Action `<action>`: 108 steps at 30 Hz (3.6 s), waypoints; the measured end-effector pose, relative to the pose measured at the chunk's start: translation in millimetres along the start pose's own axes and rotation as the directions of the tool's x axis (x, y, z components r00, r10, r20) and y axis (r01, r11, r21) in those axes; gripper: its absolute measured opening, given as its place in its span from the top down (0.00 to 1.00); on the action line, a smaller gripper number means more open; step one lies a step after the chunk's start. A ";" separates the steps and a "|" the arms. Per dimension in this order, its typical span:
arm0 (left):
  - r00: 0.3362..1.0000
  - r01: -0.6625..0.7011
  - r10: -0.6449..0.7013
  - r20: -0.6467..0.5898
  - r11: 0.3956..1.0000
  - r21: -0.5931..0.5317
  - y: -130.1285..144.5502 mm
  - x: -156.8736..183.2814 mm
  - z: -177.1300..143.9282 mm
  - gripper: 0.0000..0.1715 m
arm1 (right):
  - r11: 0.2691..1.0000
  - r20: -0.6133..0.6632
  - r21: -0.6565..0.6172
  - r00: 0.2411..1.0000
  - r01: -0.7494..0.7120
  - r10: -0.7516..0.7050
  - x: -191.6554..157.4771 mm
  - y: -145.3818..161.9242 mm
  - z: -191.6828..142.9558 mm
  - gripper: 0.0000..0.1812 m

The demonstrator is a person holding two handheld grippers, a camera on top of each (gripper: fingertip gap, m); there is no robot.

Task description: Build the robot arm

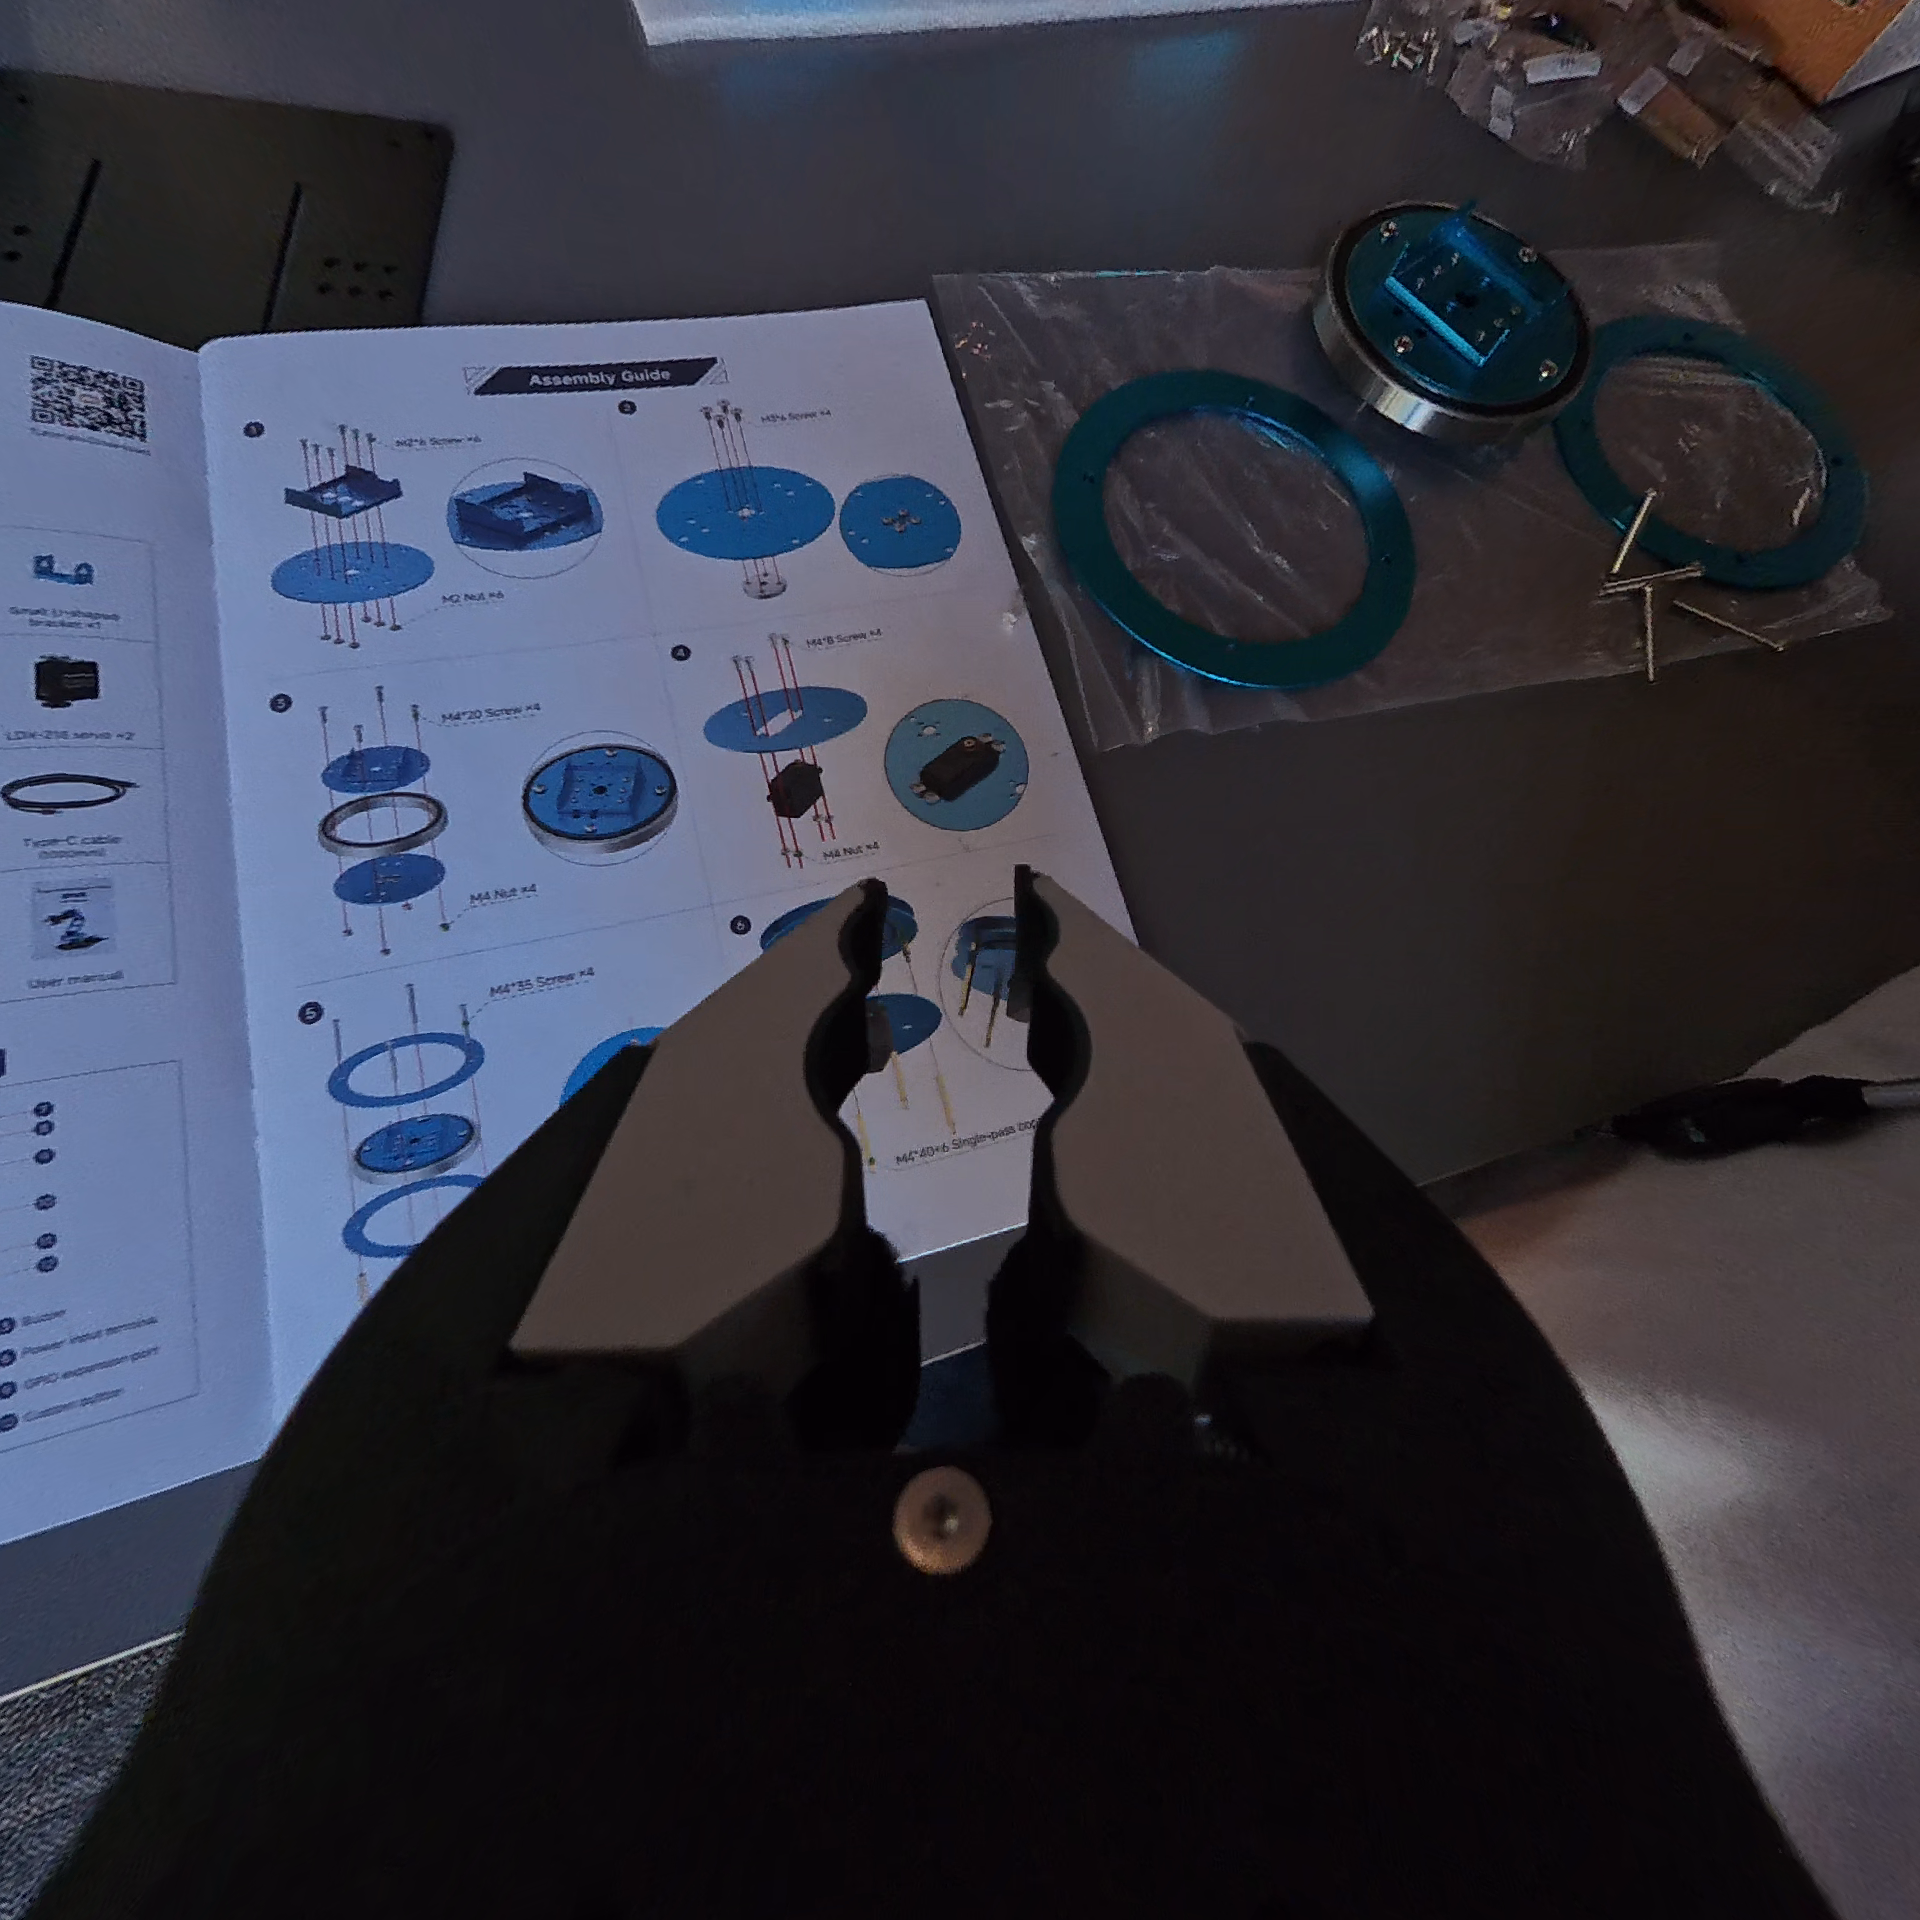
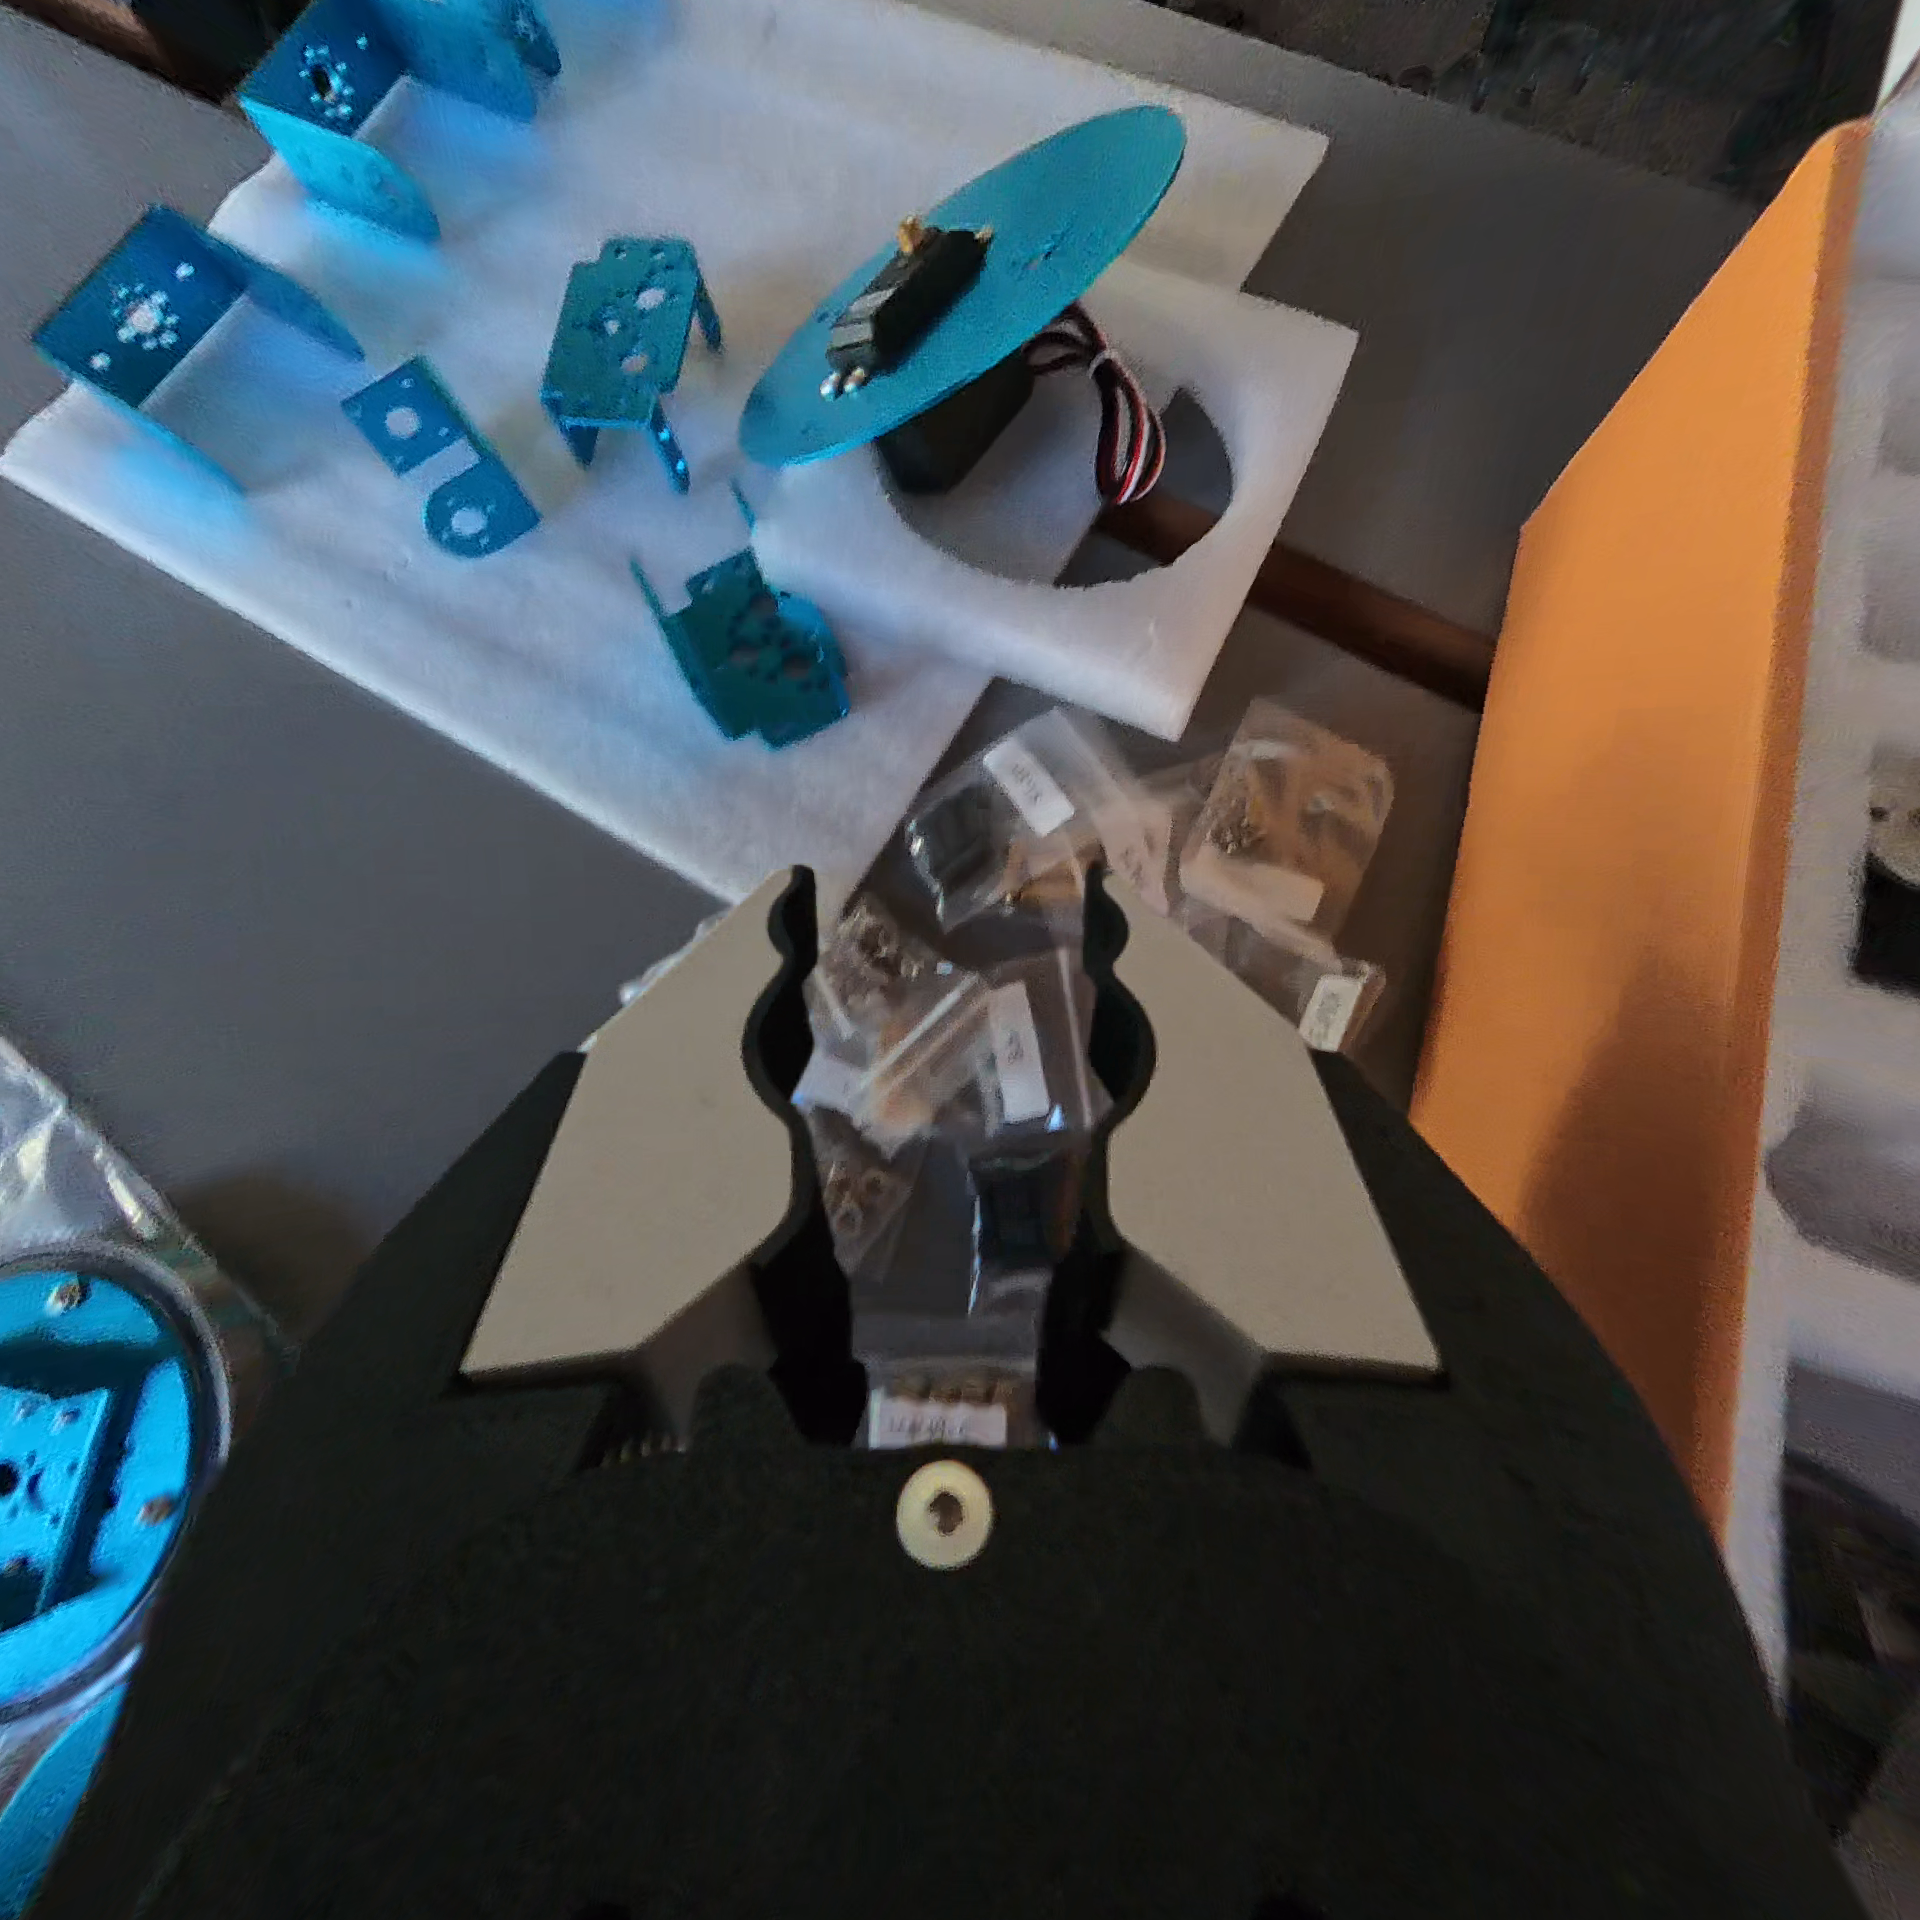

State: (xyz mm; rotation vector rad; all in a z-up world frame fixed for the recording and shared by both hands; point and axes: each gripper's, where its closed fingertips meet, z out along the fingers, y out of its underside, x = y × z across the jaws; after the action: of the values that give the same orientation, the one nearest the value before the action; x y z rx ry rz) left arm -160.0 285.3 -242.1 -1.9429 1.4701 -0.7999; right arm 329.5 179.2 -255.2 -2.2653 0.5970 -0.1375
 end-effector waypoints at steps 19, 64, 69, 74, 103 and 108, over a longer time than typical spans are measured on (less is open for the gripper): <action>0.999 0.025 -0.025 -0.033 1.000 0.013 3.6 -11.7 3.9 0.86 | 0.994 -0.027 -0.106 0.999 0.031 -0.034 -2.8 38.6 -2.0 0.72; 0.999 0.038 -0.039 0.009 0.992 0.118 5.5 -5.6 -28.5 0.86 | 0.294 0.444 -0.444 0.492 0.847 -0.749 34.1 8.6 16.3 0.96; 0.999 0.040 -0.035 -0.041 0.990 0.136 -1.2 0.9 -20.3 0.86 | 0.382 0.535 -0.462 0.595 0.800 -0.599 11.4 4.5 -11.6 0.96; 0.996 -0.002 0.014 -0.083 0.988 0.154 -13.9 14.8 -11.4 0.86 | 0.216 0.519 -0.749 0.757 0.626 -0.397 15.7 29.7 -12.1 0.97; 0.950 0.132 -0.063 -0.307 0.968 0.212 -58.5 45.1 20.7 0.84 | 0.190 0.391 -0.365 0.335 0.911 -0.857 -49.3 25.6 -71.5 0.98; 0.820 0.238 -0.111 -0.561 0.958 0.159 -95.4 82.4 50.8 0.79 | 0.109 0.252 -0.033 0.114 0.993 -0.961 -131.8 39.8 -96.8 1.00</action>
State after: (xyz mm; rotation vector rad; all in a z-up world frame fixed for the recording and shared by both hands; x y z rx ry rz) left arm -44.2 232.2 -194.8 -1.7701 1.4279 -1.6456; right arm 171.1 152.0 -205.1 -2.4119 -1.2440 -0.5590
